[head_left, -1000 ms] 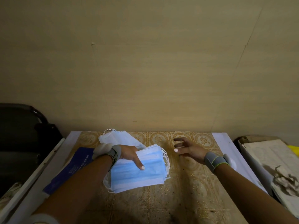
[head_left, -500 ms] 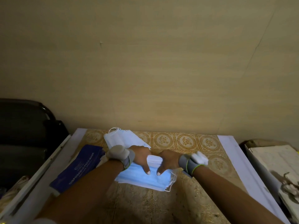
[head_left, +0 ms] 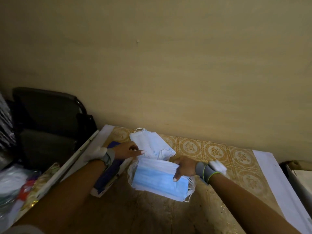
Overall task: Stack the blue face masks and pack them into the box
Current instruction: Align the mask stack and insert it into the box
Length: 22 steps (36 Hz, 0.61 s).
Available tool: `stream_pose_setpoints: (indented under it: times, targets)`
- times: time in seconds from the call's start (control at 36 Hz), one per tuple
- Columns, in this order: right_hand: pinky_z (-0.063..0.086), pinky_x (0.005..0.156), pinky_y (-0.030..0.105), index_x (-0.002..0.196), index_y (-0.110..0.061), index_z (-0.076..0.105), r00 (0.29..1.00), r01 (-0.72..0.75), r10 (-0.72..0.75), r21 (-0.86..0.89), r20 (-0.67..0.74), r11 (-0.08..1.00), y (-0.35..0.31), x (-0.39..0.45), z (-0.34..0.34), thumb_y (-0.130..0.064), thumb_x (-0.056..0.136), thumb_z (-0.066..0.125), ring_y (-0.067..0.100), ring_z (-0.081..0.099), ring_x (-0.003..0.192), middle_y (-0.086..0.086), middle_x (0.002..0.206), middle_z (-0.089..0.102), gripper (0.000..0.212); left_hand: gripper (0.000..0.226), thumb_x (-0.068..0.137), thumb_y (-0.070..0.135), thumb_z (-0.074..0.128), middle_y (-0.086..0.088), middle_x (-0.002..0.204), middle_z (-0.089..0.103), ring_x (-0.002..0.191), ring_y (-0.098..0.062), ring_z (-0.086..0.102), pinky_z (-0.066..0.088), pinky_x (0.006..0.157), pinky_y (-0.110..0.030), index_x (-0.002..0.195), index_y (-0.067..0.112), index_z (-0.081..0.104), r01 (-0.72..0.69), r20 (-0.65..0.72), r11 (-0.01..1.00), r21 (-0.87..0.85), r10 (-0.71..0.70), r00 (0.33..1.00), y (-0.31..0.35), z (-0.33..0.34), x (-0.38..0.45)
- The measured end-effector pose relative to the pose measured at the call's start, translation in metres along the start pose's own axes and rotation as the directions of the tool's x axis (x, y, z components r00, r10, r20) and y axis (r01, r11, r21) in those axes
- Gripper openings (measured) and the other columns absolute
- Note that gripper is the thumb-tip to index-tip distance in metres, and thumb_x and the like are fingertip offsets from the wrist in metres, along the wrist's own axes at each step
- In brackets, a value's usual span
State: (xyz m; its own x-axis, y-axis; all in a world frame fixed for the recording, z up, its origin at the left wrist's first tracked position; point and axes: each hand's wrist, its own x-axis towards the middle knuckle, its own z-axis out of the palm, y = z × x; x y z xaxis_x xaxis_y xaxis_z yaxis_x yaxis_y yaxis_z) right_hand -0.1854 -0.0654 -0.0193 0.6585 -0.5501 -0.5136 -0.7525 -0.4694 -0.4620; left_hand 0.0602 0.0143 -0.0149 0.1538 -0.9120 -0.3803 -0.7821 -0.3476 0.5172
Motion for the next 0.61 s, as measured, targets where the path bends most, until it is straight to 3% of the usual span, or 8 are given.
stream_pose_setpoints:
  times: [0.11, 0.19, 0.25, 0.31, 0.36, 0.47, 0.61]
  targets:
    - [0.044, 0.097, 0.033, 0.114, -0.009, 0.064, 0.999, -0.006, 0.006, -0.014, 0.031, 1.0, -0.001, 0.003, 0.002, -0.019, 0.074, 0.075, 0.026, 0.054, 0.113, 0.012, 0.126, 0.061, 0.042, 0.117, 0.038, 0.085, 0.066, -0.006, 0.13, 0.058, 0.117, -0.023, 0.056, 0.046, 0.103, -0.042, 0.128, 0.012, 0.049, 0.14, -0.148, 0.99, -0.004, -0.139, 0.979, -0.053, -0.002, 0.01]
    - [0.041, 0.093, 0.027, 0.118, -0.011, 0.062, 0.999, 0.011, -0.01, -0.008, 0.048, 1.0, -0.006, 0.003, 0.003, -0.019, 0.076, 0.074, 0.027, 0.052, 0.119, 0.009, 0.129, 0.059, 0.045, 0.164, 0.013, 0.095, 0.052, -0.01, 0.157, 0.019, 0.144, -0.029, 0.024, 0.023, 0.118, -0.044, 0.149, 0.012, 0.011, 0.213, -0.073, 0.974, 0.082, -0.207, 0.976, -0.041, -0.005, -0.017]
    - [0.038, 0.089, 0.024, 0.12, -0.011, 0.061, 0.998, 0.017, -0.017, -0.012, 0.053, 1.0, -0.008, 0.003, 0.004, -0.02, 0.078, 0.073, 0.027, 0.051, 0.12, 0.009, 0.129, 0.058, 0.045, 0.178, 0.004, 0.096, 0.044, -0.011, 0.16, -0.001, 0.148, -0.03, 0.007, 0.012, 0.12, -0.041, 0.148, 0.008, -0.012, 0.226, 0.049, 0.96, 0.163, -0.237, 0.97, -0.026, -0.004, -0.036]
    - [0.037, 0.089, 0.024, 0.121, -0.011, 0.06, 0.998, 0.017, -0.016, -0.019, 0.053, 1.0, -0.009, 0.003, 0.005, -0.022, 0.078, 0.072, 0.027, 0.05, 0.121, 0.009, 0.13, 0.057, 0.046, 0.151, 0.045, 0.08, 0.065, -0.012, 0.16, -0.006, 0.148, -0.031, 0.006, 0.015, 0.121, -0.04, 0.145, 0.007, -0.022, 0.328, 0.052, 0.921, 0.21, -0.345, 0.937, -0.031, 0.004, -0.037]
    - [0.037, 0.092, 0.026, 0.121, -0.012, 0.06, 0.999, 0.015, -0.014, -0.012, 0.049, 1.0, -0.009, 0.003, 0.006, -0.022, 0.078, 0.072, 0.028, 0.049, 0.122, 0.009, 0.131, 0.057, 0.046, 0.125, 0.073, 0.06, 0.065, -0.013, 0.16, -0.007, 0.148, -0.033, 0.006, 0.018, 0.12, -0.043, 0.145, 0.011, -0.025, 0.384, 0.006, 0.903, 0.194, -0.393, 0.92, -0.051, 0.011, -0.025]
    - [0.036, 0.092, 0.025, 0.122, -0.012, 0.059, 0.999, 0.017, -0.016, -0.015, 0.051, 1.0, -0.008, 0.002, 0.007, -0.021, 0.077, 0.073, 0.025, 0.048, 0.118, 0.009, 0.133, 0.054, 0.048, 0.117, 0.075, 0.055, 0.066, -0.013, 0.16, -0.002, 0.147, -0.033, 0.012, 0.025, 0.118, -0.041, 0.148, 0.016, -0.015, 0.38, 0.014, 0.856, 0.349, -0.41, 0.912, -0.053, 0.015, -0.02]
    - [0.037, 0.103, 0.033, 0.127, -0.017, 0.055, 0.998, -0.023, 0.024, -0.016, 0.066, 1.0, -0.003, -0.002, 0.005, -0.023, 0.078, 0.072, 0.028, 0.044, 0.127, 0.006, 0.138, 0.05, 0.053, 0.107, 0.08, 0.046, 0.065, -0.011, 0.159, 0.012, 0.141, -0.029, 0.029, 0.037, 0.11, -0.032, 0.15, 0.014, -0.008, 0.386, -0.002, 0.875, 0.292, -0.403, 0.915, -0.053, 0.011, -0.013]
